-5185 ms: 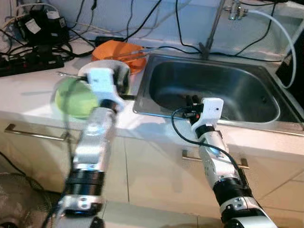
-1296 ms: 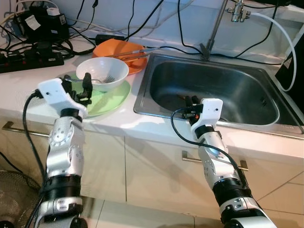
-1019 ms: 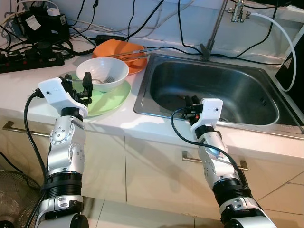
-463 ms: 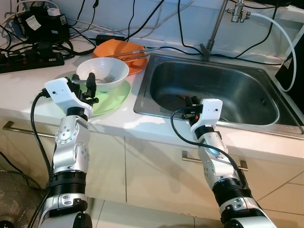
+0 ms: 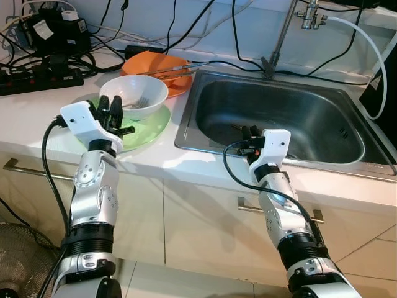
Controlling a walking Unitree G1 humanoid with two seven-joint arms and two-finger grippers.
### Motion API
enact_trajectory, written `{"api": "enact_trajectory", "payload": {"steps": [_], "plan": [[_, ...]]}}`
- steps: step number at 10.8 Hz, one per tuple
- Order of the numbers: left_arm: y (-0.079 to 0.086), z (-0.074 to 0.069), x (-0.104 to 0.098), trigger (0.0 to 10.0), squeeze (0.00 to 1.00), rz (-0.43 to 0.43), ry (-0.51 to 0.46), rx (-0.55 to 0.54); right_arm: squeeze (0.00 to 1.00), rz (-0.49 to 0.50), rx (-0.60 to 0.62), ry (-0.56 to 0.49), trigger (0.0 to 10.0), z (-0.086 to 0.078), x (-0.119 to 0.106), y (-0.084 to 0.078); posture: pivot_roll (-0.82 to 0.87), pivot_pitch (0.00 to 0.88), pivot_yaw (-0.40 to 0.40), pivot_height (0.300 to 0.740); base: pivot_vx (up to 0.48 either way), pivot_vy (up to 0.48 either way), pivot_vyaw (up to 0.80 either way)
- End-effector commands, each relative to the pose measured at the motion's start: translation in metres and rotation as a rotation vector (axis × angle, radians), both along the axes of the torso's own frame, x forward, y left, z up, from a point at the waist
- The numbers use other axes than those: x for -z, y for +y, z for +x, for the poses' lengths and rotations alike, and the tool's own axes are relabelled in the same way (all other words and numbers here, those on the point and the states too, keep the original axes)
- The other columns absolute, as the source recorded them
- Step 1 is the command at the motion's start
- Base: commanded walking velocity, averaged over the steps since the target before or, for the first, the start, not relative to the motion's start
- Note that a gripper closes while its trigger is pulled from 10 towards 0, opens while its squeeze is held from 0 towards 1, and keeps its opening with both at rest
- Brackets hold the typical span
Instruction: Kitchen organization
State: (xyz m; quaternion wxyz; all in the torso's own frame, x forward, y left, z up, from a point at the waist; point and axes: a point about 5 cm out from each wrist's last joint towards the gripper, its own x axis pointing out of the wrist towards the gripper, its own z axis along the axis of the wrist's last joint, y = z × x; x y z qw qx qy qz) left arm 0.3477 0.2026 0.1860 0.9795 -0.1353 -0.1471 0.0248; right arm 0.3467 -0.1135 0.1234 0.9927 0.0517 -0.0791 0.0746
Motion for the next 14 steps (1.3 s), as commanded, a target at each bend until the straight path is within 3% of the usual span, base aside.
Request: {"api": "enact_trajectory", "payload": {"steps": [1, 8, 11, 12, 13, 14], "plan": [[-0.007, 0.002, -0.004, 0.0, 0.00, 0.007, -0.008, 0.019, 0.00, 0.000, 0.011, 0.005, 10.0, 0.001, -0.001, -0.003, 0.21, 0.029, -0.070, 0.740, 0.000, 0.000, 0.00], [-0.011, 0.001, -0.015, 0.0, 0.00, 0.013, -0.063, 0.034, 0.00, -0.006, -0.005, 0.005, 10.0, 0.002, -0.001, 0.001, 0.23, 0.000, -0.078, 0.740, 0.000, 0.000, 0.00], [-0.015, -0.003, -0.038, 0.0, 0.00, 0.016, -0.167, 0.060, 0.00, -0.006, -0.015, -0.003, 10.0, 0.002, -0.002, 0.003, 0.23, 0.000, -0.079, 0.740, 0.000, 0.000, 0.00], [-0.020, -0.007, -0.059, 0.7, 0.00, 0.018, -0.258, 0.088, 0.00, -0.010, -0.018, -0.008, 10.0, 0.003, -0.003, 0.004, 0.23, 0.000, -0.079, 0.740, 0.000, 0.000, 0.00], [-0.024, -0.010, -0.069, 9.5, 0.00, 0.005, -0.302, 0.109, 0.00, -0.009, -0.018, -0.009, 10.0, 0.003, -0.003, 0.004, 0.23, 0.000, -0.079, 0.740, 0.000, 0.000, 0.00], [-0.031, -0.012, -0.076, 10.0, 0.00, -0.006, -0.322, 0.150, 0.00, -0.008, -0.018, -0.010, 10.0, 0.003, -0.004, 0.004, 0.23, 0.000, -0.078, 0.740, 0.000, 0.000, 0.00]]}}
